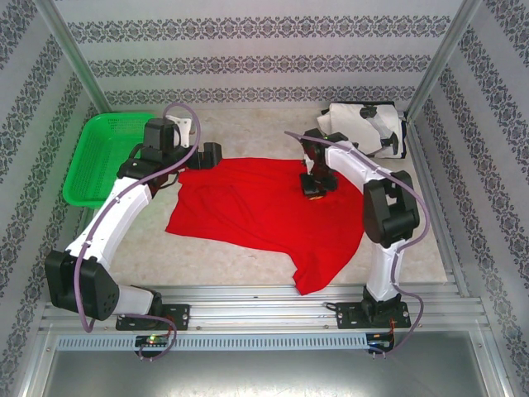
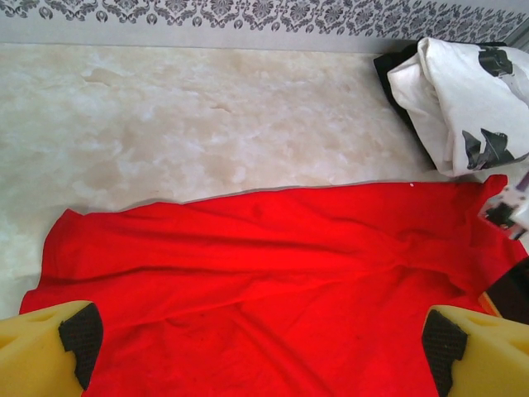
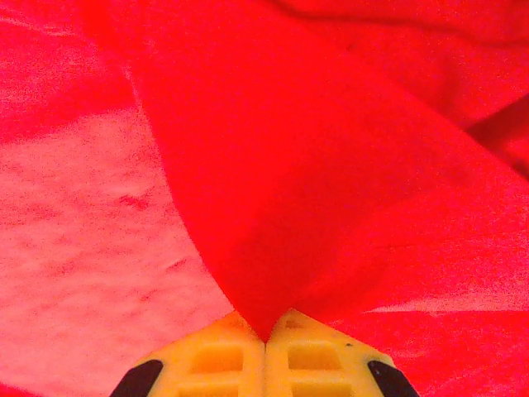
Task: Fold and stack the t-shirts
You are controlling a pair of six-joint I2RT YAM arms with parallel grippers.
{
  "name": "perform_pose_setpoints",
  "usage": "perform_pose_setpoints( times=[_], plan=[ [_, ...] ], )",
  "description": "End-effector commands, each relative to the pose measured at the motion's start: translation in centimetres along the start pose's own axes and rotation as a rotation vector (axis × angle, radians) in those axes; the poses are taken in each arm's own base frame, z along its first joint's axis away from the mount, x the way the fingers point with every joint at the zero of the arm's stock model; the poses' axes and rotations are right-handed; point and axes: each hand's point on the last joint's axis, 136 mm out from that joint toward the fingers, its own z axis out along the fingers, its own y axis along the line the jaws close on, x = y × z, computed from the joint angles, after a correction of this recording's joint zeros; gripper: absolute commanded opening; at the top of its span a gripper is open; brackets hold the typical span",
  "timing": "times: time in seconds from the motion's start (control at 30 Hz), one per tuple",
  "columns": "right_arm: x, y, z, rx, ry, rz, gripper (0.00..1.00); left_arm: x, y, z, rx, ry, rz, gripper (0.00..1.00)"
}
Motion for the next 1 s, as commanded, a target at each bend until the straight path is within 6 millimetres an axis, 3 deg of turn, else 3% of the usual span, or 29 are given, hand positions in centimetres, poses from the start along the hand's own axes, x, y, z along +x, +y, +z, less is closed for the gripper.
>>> perform_pose_setpoints(
  times=[0.0,0.2,0.53,0.6,0.63,0.7,0.83,0.97],
  plan=[
    [2.0,3.0,-0.2,-0.197,0.075,0.095,0.00,0.5,-0.1,-0.1,-0.003,0.009,0.032,1.00],
    [3.2,5.4,0.8,-0.321,0.156,0.184,0.00,1.0,-0.1,0.2,0.000,0.021,0.030,1.00],
    [4.5,6.7,2.7,-0.357,0.265,0.241,0.00,1.9,0.2,0.6,-0.004,0.042,0.026,1.00],
    [4.8,6.7,3.3,-0.352,0.290,0.250,0.04,2.0,0.2,0.7,-0.001,0.045,0.024,1.00],
    [4.7,6.8,3.4,-0.360,0.288,0.252,0.13,2.1,0.2,0.8,0.001,0.047,0.021,1.00],
    [4.0,7.2,2.6,-0.386,0.250,0.237,0.19,2.2,0.2,0.9,0.002,0.049,0.017,1.00],
    [1.5,7.6,-0.8,-0.468,0.129,0.223,0.40,2.2,-0.1,1.4,0.025,0.049,-0.006,1.00],
    [0.8,6.6,-4.3,-0.505,0.046,0.233,0.45,2.6,-1.1,2.6,0.038,0.074,0.026,1.00]
  ],
)
